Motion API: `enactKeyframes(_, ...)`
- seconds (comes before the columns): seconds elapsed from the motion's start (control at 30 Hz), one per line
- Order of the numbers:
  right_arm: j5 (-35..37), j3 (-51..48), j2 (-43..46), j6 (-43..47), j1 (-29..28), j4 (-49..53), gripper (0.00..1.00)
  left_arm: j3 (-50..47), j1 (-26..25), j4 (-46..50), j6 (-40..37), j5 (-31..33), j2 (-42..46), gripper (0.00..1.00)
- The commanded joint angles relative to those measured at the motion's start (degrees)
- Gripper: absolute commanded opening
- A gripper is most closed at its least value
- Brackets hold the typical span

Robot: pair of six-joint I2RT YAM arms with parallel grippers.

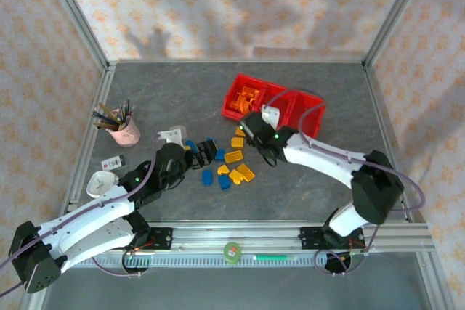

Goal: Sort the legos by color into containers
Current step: Place the lego in the container.

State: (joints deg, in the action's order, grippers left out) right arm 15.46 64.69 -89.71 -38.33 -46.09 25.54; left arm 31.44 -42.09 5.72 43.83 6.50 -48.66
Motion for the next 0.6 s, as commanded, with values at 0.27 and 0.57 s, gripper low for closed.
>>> enactKeyframes(0.27, -1.4, 30.2, -26.4, 13.3, 9.2, -0.7, 0.34, 2.1, 8.1, -5.8, -3.4, -4.0, -4.8, 0.99)
enactKeyframes(0.57, -3.3, 48.2, -37.6, 16.7, 12.0, 4.6, 0.48, 2.9, 9.5, -6.9, -3.9, -5.8, -5.8, 0.99)
